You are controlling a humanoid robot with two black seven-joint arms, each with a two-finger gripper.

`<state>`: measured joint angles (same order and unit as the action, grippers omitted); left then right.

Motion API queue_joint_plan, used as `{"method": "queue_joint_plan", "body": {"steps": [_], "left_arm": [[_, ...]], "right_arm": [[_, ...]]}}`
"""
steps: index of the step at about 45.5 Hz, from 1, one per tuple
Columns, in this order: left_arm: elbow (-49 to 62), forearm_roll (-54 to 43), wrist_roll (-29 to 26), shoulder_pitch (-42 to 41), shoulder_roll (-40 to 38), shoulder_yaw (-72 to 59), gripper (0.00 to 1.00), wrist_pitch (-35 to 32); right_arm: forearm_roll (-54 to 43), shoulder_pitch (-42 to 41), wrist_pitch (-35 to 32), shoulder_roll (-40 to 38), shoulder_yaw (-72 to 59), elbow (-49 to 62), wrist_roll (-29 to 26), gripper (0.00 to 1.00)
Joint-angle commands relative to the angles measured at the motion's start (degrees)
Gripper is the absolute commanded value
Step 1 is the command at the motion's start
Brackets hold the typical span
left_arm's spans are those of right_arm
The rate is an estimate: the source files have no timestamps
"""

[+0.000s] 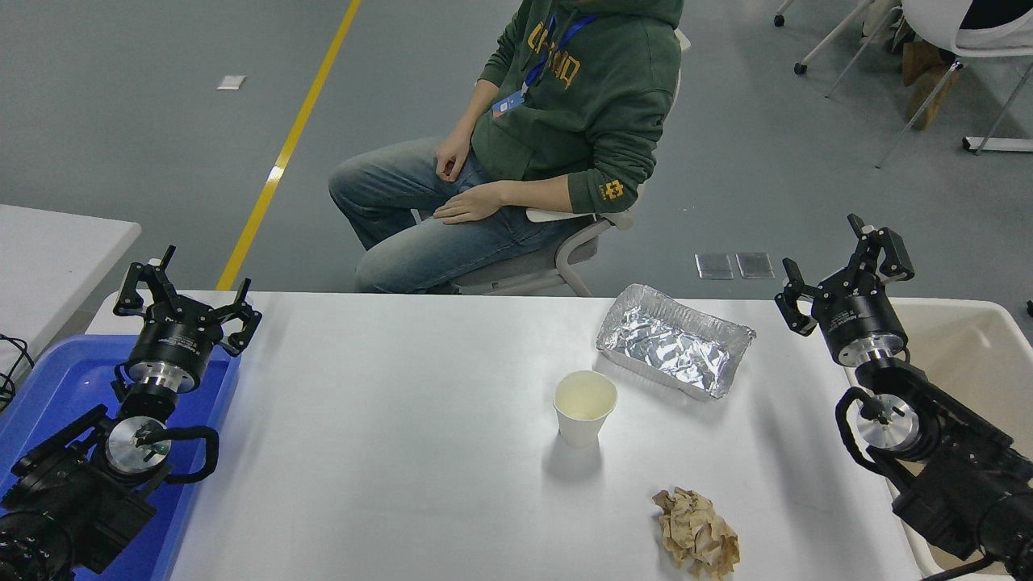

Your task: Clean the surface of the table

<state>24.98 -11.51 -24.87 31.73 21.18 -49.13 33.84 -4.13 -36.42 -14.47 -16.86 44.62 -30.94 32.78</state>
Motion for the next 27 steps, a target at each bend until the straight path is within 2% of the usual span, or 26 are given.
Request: {"method": "queue_joint_plan", "body": {"steps": [1,27], "left_arm": [[0.0,0.0,-0.1,0.0,0.0,0.0,1.0,0.1],[0.0,-0.1,-0.4,0.0,0.0,0.0,1.0,0.1]], "right_arm": [[0.0,-0.1,0.1,0.1,0.0,0.0,0.0,1.0],[0.0,-0.8,0.0,0.1,-1.2,-0.9,-0.1,1.0]]}}
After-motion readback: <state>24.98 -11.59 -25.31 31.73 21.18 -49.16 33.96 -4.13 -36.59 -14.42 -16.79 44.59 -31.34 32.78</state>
